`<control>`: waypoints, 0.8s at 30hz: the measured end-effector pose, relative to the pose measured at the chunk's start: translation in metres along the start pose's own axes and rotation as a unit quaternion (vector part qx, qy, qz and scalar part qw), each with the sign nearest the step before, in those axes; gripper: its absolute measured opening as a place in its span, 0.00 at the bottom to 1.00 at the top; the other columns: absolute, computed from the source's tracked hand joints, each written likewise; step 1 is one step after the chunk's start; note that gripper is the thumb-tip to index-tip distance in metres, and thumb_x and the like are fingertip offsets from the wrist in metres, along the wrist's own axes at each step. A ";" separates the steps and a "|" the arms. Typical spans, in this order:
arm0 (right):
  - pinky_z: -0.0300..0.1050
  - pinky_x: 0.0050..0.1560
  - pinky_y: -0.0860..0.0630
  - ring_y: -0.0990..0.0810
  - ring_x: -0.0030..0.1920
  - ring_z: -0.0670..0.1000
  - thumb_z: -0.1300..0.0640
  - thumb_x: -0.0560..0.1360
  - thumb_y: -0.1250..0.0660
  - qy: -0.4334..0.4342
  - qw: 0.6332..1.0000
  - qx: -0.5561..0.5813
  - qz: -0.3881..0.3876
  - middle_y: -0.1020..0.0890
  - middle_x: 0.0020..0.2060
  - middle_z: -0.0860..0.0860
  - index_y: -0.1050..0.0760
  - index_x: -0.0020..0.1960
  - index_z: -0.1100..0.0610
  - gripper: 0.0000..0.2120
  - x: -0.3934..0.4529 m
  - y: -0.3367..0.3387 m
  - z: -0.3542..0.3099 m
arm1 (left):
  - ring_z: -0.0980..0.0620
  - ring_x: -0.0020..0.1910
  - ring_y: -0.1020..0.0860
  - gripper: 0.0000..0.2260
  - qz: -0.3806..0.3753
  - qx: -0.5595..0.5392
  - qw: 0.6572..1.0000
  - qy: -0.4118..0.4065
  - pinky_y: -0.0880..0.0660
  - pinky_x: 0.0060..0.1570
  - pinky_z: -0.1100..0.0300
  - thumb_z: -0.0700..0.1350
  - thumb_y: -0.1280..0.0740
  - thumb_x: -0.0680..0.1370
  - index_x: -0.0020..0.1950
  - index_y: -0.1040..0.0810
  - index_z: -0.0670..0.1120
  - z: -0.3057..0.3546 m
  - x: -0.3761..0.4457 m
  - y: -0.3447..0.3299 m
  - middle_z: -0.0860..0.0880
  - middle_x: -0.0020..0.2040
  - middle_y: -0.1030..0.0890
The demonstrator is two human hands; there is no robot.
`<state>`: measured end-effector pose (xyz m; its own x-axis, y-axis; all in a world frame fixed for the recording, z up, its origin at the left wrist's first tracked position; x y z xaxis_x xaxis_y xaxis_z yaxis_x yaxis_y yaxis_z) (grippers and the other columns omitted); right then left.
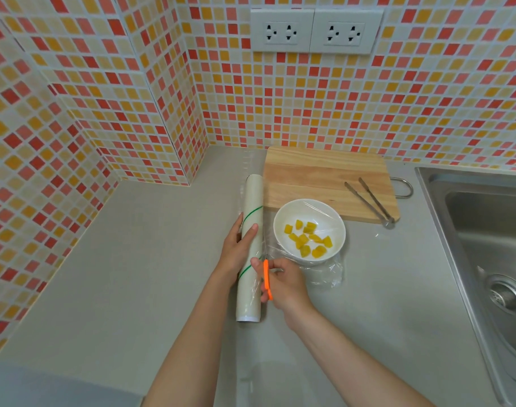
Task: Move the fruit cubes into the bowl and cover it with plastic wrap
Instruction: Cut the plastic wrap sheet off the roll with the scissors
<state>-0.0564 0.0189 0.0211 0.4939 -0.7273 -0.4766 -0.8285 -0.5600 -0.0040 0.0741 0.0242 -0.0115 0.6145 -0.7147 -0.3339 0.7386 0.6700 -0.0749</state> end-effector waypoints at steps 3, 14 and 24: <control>0.32 0.19 0.37 0.28 0.19 0.46 0.43 0.65 0.26 -0.007 1.000 0.007 0.008 0.25 0.25 0.50 0.27 0.42 0.56 0.18 0.003 -0.004 -0.004 | 0.48 0.62 0.23 0.26 -0.009 -0.010 1.000 0.001 0.27 0.64 0.51 0.47 0.34 0.78 0.75 0.37 0.51 0.002 -0.002 0.000 0.45 0.67 0.25; 0.30 0.16 0.40 0.29 0.16 0.47 0.44 0.68 0.28 -0.021 0.999 0.034 -0.005 0.27 0.24 0.54 0.30 0.33 0.57 0.19 0.009 -0.009 -0.021 | 0.65 0.50 0.21 0.22 -0.017 -0.009 1.000 0.004 0.25 0.40 0.73 0.49 0.38 0.80 0.74 0.37 0.54 -0.001 -0.004 0.008 0.53 0.63 0.24; 0.31 0.16 0.43 0.26 0.18 0.50 0.40 0.66 0.28 -0.021 1.000 0.011 0.004 0.25 0.23 0.54 0.29 0.33 0.56 0.20 0.015 -0.014 -0.030 | 0.74 0.37 0.21 0.21 -0.002 0.006 1.000 0.003 0.28 0.32 0.77 0.48 0.39 0.81 0.74 0.37 0.53 0.004 -0.008 0.016 0.62 0.48 0.24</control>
<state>-0.0292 0.0042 0.0404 0.4768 -0.7142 -0.5125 -0.8379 -0.5454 -0.0195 0.0822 0.0400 -0.0065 0.6109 -0.7157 -0.3385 0.7440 0.6652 -0.0638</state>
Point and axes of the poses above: each hand's wrist, its own x-axis towards the middle knuckle, its own y-axis out of the back of the hand, z = x × y, the point moved 1 cm from there along x, towards the middle knuckle
